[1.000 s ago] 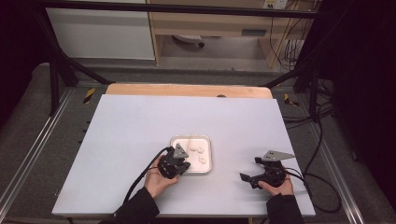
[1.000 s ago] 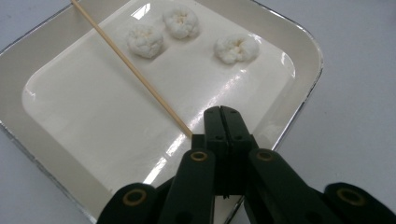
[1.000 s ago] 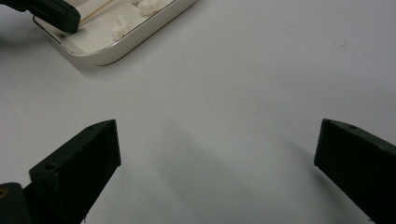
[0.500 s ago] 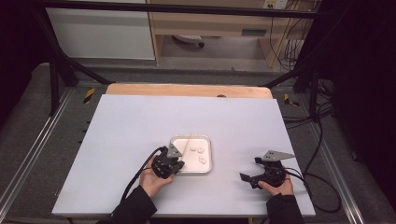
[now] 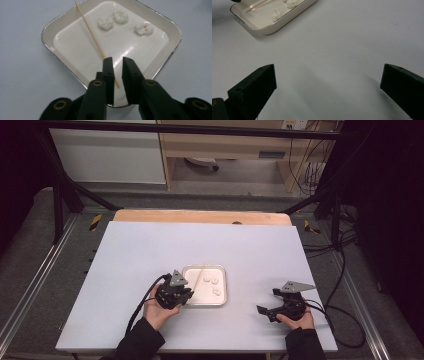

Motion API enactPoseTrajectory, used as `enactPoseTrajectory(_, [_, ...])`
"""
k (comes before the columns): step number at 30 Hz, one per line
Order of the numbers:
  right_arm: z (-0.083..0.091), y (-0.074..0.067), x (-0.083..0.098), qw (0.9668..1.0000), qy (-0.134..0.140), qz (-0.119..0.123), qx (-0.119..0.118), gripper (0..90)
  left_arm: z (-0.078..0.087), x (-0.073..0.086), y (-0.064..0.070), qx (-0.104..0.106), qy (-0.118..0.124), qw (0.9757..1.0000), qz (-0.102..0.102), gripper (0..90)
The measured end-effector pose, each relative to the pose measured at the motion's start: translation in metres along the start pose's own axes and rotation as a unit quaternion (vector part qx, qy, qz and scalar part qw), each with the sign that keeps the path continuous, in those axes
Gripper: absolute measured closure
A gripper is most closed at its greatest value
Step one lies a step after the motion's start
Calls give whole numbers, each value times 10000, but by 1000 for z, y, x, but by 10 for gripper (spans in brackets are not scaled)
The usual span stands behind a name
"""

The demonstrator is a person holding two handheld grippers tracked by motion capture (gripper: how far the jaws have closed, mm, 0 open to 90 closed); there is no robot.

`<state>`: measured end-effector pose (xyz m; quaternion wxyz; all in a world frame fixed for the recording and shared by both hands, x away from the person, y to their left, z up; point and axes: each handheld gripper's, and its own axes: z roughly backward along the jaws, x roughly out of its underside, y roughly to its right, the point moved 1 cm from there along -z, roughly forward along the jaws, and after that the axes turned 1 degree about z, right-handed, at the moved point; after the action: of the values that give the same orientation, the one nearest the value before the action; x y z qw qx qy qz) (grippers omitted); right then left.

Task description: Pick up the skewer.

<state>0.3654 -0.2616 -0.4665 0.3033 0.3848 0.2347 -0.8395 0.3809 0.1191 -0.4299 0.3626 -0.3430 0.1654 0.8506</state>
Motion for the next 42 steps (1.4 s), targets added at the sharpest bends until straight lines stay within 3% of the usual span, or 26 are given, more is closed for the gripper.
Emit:
enactPoseTrajectory(3, [0,0,0,10000,1,-3,2,8,1,-2,-3,-117,1,9999,64,631])
enactPoseTrajectory(6, [0,0,0,10000,1,-3,4,8,-2,-5,-7,-215,-48,9996,157,434])
enactPoseTrajectory(9, [0,0,0,10000,-7,4,2,8,-6,-7,-11,-259,-67,9990,355,385])
enactPoseTrajectory(16, [0,0,0,10000,-6,8,4,8,-18,-12,-11,-418,-194,9984,324,195])
enactPoseTrajectory(18, [0,0,0,10000,-3,0,7,8,-22,-13,-11,-417,-195,9984,338,179])
enactPoseTrajectory(23, [0,0,0,10000,-3,5,2,8,-30,-18,-11,-552,-198,9976,366,193])
enactPoseTrajectory(28, [0,0,0,10000,-4,11,2,8,-35,-20,-9,-524,-152,9970,542,381])
enactPoseTrajectory(32, [0,0,0,10000,-4,7,-5,7,-37,-19,-4,-630,-130,9969,454,495])
enactPoseTrajectory(42, [0,0,0,10000,3,12,-10,8,-40,-17,-1,-670,-89,9966,481,671])
